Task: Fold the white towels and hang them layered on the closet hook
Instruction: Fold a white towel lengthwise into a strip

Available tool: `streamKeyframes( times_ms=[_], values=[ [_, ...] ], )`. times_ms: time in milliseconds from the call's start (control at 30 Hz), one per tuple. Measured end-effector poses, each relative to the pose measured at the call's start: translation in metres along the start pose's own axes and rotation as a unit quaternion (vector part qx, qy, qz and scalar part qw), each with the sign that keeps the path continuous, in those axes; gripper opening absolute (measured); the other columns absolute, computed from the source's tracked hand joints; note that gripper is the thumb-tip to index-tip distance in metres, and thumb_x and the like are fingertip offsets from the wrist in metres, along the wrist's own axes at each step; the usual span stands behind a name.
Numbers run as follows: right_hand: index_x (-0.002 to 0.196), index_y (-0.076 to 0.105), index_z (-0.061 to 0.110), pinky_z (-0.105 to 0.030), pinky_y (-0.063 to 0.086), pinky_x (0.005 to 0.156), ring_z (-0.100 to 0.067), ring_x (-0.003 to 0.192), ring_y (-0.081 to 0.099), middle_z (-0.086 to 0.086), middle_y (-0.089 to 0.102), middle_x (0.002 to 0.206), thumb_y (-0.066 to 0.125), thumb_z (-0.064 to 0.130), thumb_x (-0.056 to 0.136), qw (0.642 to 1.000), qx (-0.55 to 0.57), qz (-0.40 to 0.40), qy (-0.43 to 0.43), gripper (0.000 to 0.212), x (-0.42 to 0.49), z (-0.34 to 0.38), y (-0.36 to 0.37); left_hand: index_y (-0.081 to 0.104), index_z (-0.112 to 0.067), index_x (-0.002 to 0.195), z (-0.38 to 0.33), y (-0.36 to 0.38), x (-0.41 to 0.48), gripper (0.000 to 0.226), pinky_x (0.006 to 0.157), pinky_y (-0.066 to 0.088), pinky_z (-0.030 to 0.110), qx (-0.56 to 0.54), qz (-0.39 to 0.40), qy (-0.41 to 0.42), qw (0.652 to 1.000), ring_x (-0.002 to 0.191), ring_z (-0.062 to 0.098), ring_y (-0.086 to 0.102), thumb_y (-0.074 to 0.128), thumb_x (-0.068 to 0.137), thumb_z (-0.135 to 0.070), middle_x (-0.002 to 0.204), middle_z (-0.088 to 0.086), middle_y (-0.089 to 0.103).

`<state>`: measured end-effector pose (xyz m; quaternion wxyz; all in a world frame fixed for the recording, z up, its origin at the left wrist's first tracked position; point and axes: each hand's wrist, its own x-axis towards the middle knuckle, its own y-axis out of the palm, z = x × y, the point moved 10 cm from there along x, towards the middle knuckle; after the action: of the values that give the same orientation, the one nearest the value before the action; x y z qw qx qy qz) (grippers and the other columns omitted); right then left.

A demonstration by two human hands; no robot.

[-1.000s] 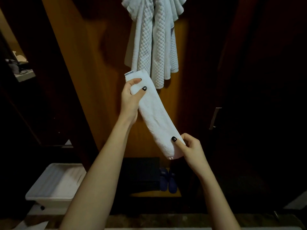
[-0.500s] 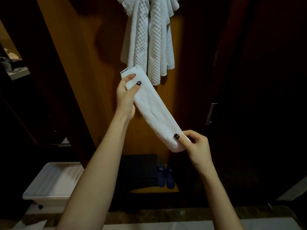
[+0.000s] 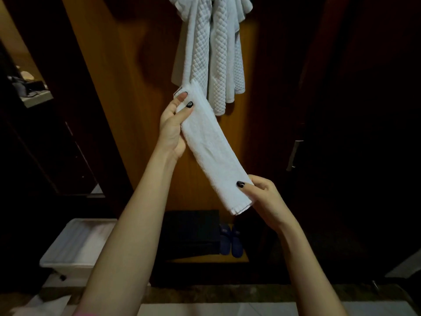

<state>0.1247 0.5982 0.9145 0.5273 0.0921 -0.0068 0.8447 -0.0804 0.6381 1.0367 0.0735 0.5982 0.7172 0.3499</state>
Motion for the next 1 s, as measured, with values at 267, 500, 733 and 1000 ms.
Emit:
streamKeyframes(
  times_ms=[267,500,733,1000],
  values=[
    [0.074,0.060,0.015,-0.024,0.042,0.056,-0.011,0.062,0.055,0.004,0.058,0.066,0.066,0.015,0.092,0.980,-0.070,-0.170,-0.072,0.019,0.000,0.015,-0.043,0.052,-0.014,0.117,-0.005,-0.043,-0.010,0.034,0.078,0.053,0.023,0.146,-0.118,0.100,0.977,0.102,0.013,0.062,0.063,0.088,0.001,0.114,0.000,0.060],
    [0.109,0.070,0.039,-0.036,0.052,0.075,-0.016,0.098,0.062,0.016,0.065,0.116,0.051,0.009,0.099,0.986,-0.061,-0.124,-0.090,0.038,0.014,0.051,-0.052,0.063,-0.026,0.097,-0.018,-0.057,-0.004,0.032,0.097,0.051,0.038,0.186,-0.144,0.143,0.961,0.124,0.028,0.053,0.065,0.084,0.003,0.129,0.009,0.056],
    [0.096,0.074,0.028,-0.029,0.050,0.062,-0.013,0.083,0.058,0.007,0.066,0.100,0.049,0.003,0.096,0.977,-0.067,-0.138,-0.151,0.036,0.052,0.116,-0.070,0.067,-0.028,0.091,-0.045,-0.057,0.028,0.029,0.108,0.043,0.046,0.216,-0.127,0.141,0.958,0.133,0.026,0.044,0.067,0.085,0.001,0.139,0.002,0.047],
    [0.077,0.071,0.009,-0.022,0.049,0.052,-0.007,0.065,0.064,0.003,0.067,0.080,0.038,-0.011,0.087,0.965,-0.039,-0.170,-0.197,0.040,0.154,0.216,-0.093,0.068,-0.017,0.094,-0.108,0.000,0.104,0.026,0.063,0.051,0.016,0.215,-0.029,0.193,0.957,0.081,0.003,0.066,0.061,0.087,0.008,0.089,-0.014,0.069]
  ],
)
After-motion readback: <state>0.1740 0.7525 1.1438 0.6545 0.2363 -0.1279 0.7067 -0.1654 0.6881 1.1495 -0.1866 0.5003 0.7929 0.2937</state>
